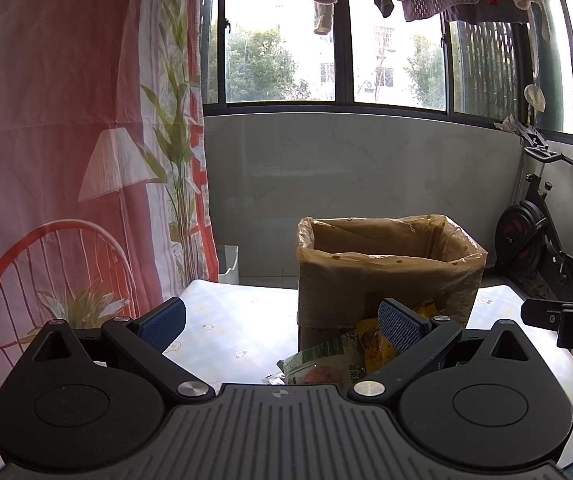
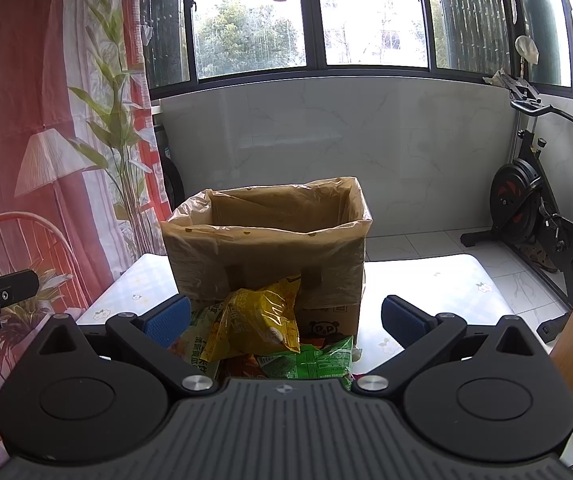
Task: Organize snacks
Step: 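Grasp the green chip bag with the right tool while the left tool grasps a pale green bag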
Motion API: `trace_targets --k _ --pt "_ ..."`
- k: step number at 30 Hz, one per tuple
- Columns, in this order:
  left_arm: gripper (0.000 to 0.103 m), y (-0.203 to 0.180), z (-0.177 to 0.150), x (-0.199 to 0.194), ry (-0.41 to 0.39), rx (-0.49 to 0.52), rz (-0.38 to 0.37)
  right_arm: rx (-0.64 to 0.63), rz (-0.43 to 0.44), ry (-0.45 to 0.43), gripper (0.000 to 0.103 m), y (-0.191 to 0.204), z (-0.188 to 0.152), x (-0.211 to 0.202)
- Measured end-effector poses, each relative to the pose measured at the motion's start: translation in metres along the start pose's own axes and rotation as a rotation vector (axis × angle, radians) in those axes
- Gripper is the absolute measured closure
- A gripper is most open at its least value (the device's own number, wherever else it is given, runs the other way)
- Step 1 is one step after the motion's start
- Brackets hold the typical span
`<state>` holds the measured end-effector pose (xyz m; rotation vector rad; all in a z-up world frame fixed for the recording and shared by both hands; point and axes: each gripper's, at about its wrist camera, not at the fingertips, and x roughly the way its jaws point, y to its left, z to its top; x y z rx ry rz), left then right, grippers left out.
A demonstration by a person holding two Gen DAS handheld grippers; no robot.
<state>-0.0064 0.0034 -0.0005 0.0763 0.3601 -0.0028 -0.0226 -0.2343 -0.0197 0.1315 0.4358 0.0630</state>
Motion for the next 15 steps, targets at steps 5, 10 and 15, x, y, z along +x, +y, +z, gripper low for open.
trace_targets --k 5,10,15 --pt "0.0 0.001 -0.001 0.003 -0.005 0.005 0.024 0.01 0.016 -0.002 0.0 -0.004 -0.006 0.002" --pt "0.0 0.009 0.002 0.016 -0.027 -0.004 0.078 0.053 0.038 -0.107 0.0 -0.015 -0.007 0.0" --pt "0.0 0.019 -0.003 0.039 -0.017 -0.049 0.11 0.099 0.034 -0.224 0.0 -0.028 0.006 0.012"
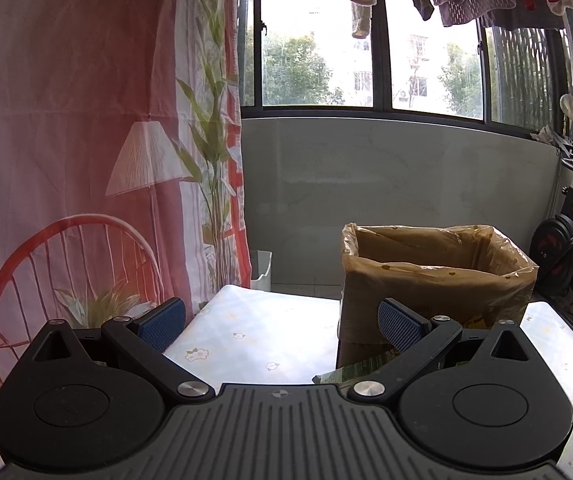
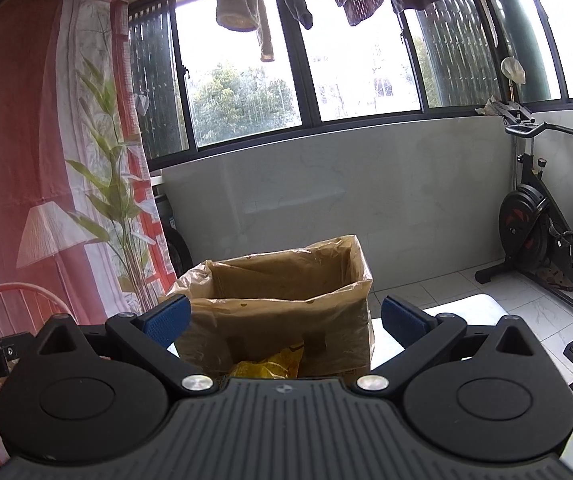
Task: Organize snacks
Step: 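Grasp the green chip bag with the right tool while the left tool grasps a pale green bag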
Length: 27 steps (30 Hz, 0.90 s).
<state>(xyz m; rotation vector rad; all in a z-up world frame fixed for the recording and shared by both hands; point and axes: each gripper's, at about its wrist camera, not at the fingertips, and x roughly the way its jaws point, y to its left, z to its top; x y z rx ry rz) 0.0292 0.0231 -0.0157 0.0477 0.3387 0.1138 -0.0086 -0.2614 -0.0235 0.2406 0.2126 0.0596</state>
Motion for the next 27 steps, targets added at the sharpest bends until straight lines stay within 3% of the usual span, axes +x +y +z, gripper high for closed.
trace_targets --k 5,11,15,27 --pt "0.0 0.004 -0.017 0.029 0.032 -0.026 0.012 -0.009 -0.041 -0.046 0.0 -0.009 -0.01 0.024" --pt "0.001 0.002 -0.044 0.066 0.116 -0.018 -0.017 -0.049 0.007 0.055 0.0 -0.013 -0.051 0.065" --pt "0.005 0.001 -0.056 0.081 0.144 -0.015 -0.018 -0.112 -0.031 0.117 0.001 -0.011 -0.074 0.084" --pt "0.005 -0.017 -0.088 0.1 0.179 0.023 -0.086 -0.116 -0.04 0.312 0.01 -0.031 -0.139 0.101"
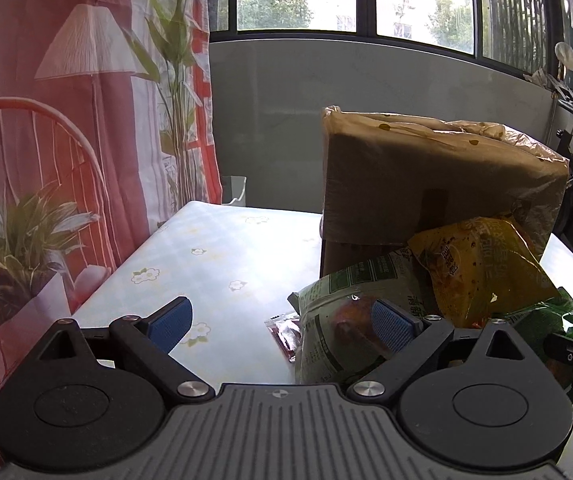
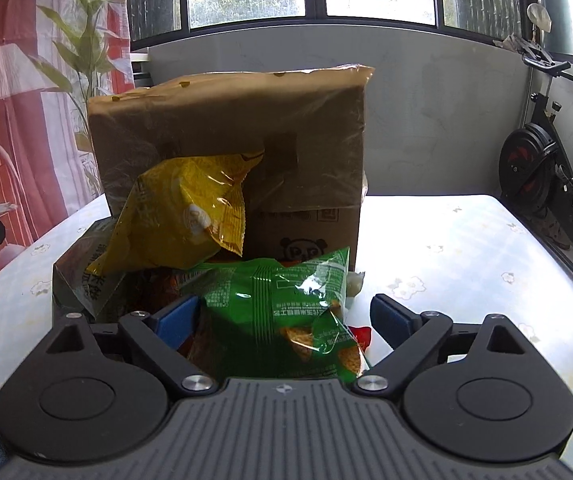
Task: Organize snacks
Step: 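Grasp the green chip bag with the right tool while the left tool grasps a pale green bag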
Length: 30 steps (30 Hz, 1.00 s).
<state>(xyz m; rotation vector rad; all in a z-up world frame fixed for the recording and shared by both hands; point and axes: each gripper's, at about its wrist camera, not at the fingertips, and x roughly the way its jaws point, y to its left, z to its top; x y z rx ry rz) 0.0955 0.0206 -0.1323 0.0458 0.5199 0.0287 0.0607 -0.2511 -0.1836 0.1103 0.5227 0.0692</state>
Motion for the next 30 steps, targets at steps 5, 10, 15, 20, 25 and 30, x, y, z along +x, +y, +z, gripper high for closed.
trace_targets --k 5,10,15,20,25,30 --pt "0.005 -0.007 -0.007 0.006 0.015 0.011 -0.034 -0.001 0.024 0.005 0.01 -0.001 -0.002 0.003" --pt "0.006 -0.009 -0.011 0.012 0.034 0.007 -0.071 -0.034 0.027 0.0 0.018 0.004 -0.004 0.008" --pt "0.007 -0.02 -0.016 0.018 0.028 0.03 -0.151 -0.04 0.038 -0.013 0.025 0.002 -0.005 0.006" --pt "0.007 -0.023 -0.017 0.038 0.069 0.004 -0.186 -0.026 0.051 -0.015 0.025 -0.001 -0.006 0.005" --pt "0.007 -0.027 -0.012 0.057 0.1 -0.003 -0.223 -0.014 0.061 -0.018 0.025 -0.004 -0.007 0.005" --pt "0.007 -0.015 -0.007 0.073 0.098 -0.072 -0.179 -0.005 0.07 -0.019 0.025 -0.005 -0.007 0.004"
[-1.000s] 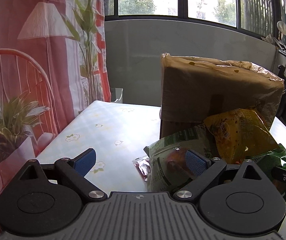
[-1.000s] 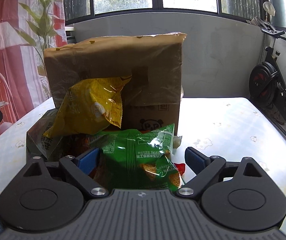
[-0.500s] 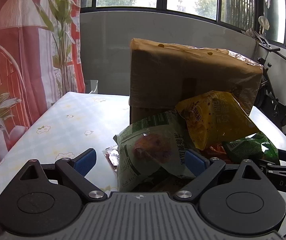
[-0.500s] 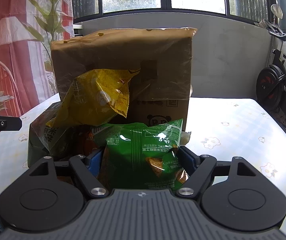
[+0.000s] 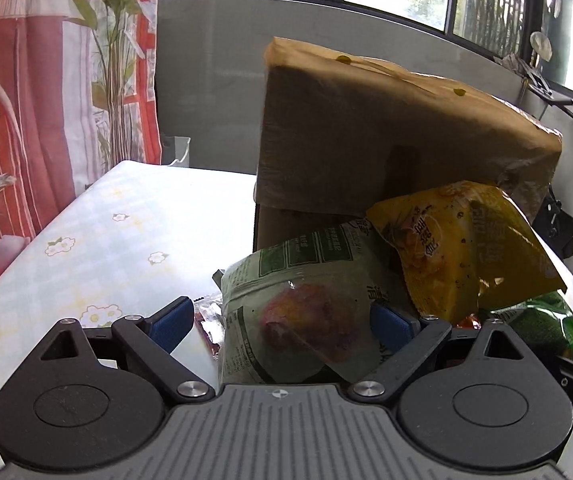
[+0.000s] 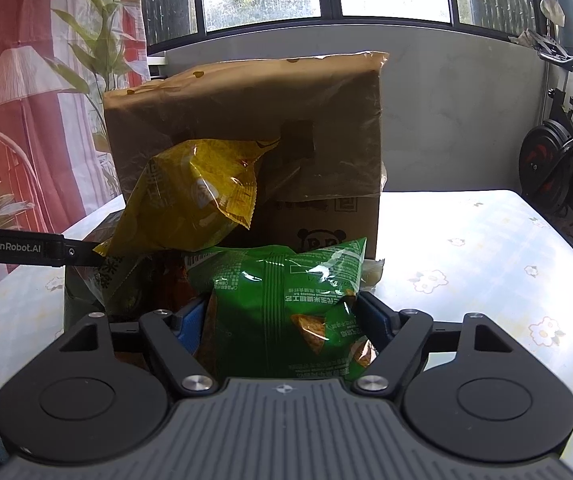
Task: Organize snacks
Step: 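Grasp the green chip bag with the right tool while the left tool grasps a pale green bag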
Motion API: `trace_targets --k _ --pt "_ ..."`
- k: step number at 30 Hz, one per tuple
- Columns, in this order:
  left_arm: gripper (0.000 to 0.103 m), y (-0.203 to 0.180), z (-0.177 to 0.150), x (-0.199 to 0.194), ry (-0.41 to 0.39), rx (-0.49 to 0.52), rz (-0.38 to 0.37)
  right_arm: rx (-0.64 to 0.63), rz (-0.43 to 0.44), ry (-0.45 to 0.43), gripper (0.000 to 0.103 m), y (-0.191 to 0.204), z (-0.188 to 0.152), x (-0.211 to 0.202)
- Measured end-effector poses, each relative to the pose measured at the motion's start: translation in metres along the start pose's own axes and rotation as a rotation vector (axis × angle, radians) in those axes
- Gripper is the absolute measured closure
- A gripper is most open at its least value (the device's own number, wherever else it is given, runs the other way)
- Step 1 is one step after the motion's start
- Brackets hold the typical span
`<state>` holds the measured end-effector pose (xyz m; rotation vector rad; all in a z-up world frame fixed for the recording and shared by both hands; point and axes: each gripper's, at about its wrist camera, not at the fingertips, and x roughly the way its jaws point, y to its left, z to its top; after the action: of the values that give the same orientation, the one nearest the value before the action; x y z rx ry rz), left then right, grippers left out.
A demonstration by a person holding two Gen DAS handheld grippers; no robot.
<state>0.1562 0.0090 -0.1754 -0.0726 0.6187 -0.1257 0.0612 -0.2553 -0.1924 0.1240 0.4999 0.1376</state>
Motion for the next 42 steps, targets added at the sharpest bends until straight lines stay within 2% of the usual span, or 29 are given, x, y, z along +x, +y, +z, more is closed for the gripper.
trace_targets --k 2,4,9,12,14,16,18,20,23,29,34,42 --pt "0.007 0.009 0.005 0.007 0.003 -0.056 -0.036 0.005 0.004 0.0 0.025 -0.001 0.0 -0.001" --pt "0.007 0.011 0.007 0.017 0.017 -0.064 -0.046 0.008 0.006 0.0 0.025 -0.002 0.0 -0.001" --pt "0.004 0.005 0.0 0.034 0.018 -0.033 -0.094 0.006 0.01 -0.001 0.025 -0.002 -0.001 -0.001" --pt "0.002 -0.002 -0.008 0.04 0.028 0.025 -0.065 0.012 0.014 -0.001 0.025 -0.003 -0.001 -0.002" --pt "0.001 0.0 -0.011 0.04 0.02 0.016 -0.072 0.01 0.013 -0.002 0.025 -0.003 -0.001 -0.002" --pt "0.003 0.004 -0.01 0.039 0.021 -0.001 -0.089 0.007 0.012 -0.002 0.025 -0.002 -0.001 -0.001" --pt "0.011 0.007 -0.009 0.038 0.013 0.008 -0.102 0.008 0.012 -0.002 0.025 -0.002 -0.001 -0.001" --pt "0.019 0.003 -0.012 0.032 0.004 0.036 -0.085 0.007 0.011 -0.002 0.025 -0.002 -0.001 -0.001" --pt "0.021 0.003 -0.014 0.02 -0.004 0.063 -0.059 0.006 0.008 0.001 0.025 -0.001 0.0 -0.001" --pt "0.021 0.01 -0.013 -0.013 -0.055 0.045 -0.018 -0.003 0.009 0.007 0.025 0.001 0.003 -0.004" --pt "0.021 0.011 -0.014 -0.03 -0.065 0.04 0.026 -0.002 -0.016 0.025 0.025 0.002 0.004 -0.006" --pt "0.021 0.009 -0.019 -0.054 -0.09 0.037 0.017 -0.023 -0.053 0.044 0.025 0.006 0.004 -0.018"
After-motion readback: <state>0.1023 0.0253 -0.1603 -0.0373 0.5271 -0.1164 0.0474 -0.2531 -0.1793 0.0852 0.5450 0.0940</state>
